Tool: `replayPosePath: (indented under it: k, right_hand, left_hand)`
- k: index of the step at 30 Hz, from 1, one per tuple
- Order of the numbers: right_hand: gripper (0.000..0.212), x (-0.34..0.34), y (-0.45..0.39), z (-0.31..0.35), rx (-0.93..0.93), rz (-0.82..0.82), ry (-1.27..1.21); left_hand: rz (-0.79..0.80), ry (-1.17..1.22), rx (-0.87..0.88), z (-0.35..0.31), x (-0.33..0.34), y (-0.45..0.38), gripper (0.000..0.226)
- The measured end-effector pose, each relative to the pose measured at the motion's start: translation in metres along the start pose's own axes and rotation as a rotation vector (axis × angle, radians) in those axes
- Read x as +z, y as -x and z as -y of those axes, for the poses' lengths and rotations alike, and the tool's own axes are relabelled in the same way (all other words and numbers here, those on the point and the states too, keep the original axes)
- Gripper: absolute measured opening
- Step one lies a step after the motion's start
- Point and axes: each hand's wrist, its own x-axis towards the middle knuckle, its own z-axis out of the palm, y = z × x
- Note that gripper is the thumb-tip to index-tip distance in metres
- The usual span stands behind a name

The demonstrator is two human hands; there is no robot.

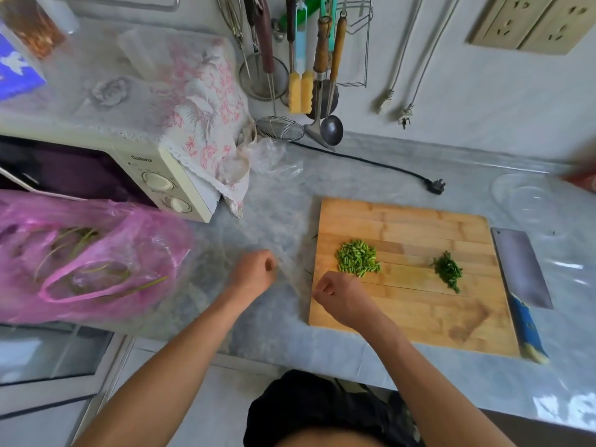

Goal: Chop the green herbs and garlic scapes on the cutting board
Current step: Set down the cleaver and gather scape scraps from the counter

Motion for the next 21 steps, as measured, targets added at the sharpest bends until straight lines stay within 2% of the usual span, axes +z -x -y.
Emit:
replayPosePath:
  k: [2, 4, 7, 9, 11, 17, 21]
  right_hand:
    - [0.019, 0.003, -0.001, 0.001, 0.002, -0.004, -0.002]
    - [0.018, 0.007, -0.004, 0.004, 0.004, -0.004, 0.006]
    - [0.017, 0.015, -0.013, 0.009, -0.004, 0.001, 0.031]
    - [0.015, 0.024, -0.023, 0.014, -0.03, -0.011, 0.07]
    - [0.022, 0.034, -0.036, 0.024, -0.076, 0.009, 0.164]
    - [0.044, 0.062, -0.058, 0.051, -0.408, 0.164, 0.685]
    - [0.042, 0.067, -0.064, 0.058, -0.482, 0.203, 0.79]
  left_hand:
    - [-0.044, 0.364, -0.207, 0.006, -0.009, -0.002, 0.026]
    - [-0.079, 0.697, -0.369, 0.013, -0.016, 0.001, 0.025]
    - [-0.083, 0.962, -0.457, 0.023, -0.025, 0.012, 0.02]
    - [-0.086, 1.024, -0.471, 0.031, -0.028, 0.02, 0.018]
    - [-0.076, 1.037, -0.48, 0.036, -0.027, 0.027, 0.017]
    - [-0.08, 1.124, -0.509, 0.044, -0.024, 0.036, 0.018]
    - [-0.098, 1.026, -0.475, 0.051, -0.025, 0.038, 0.019]
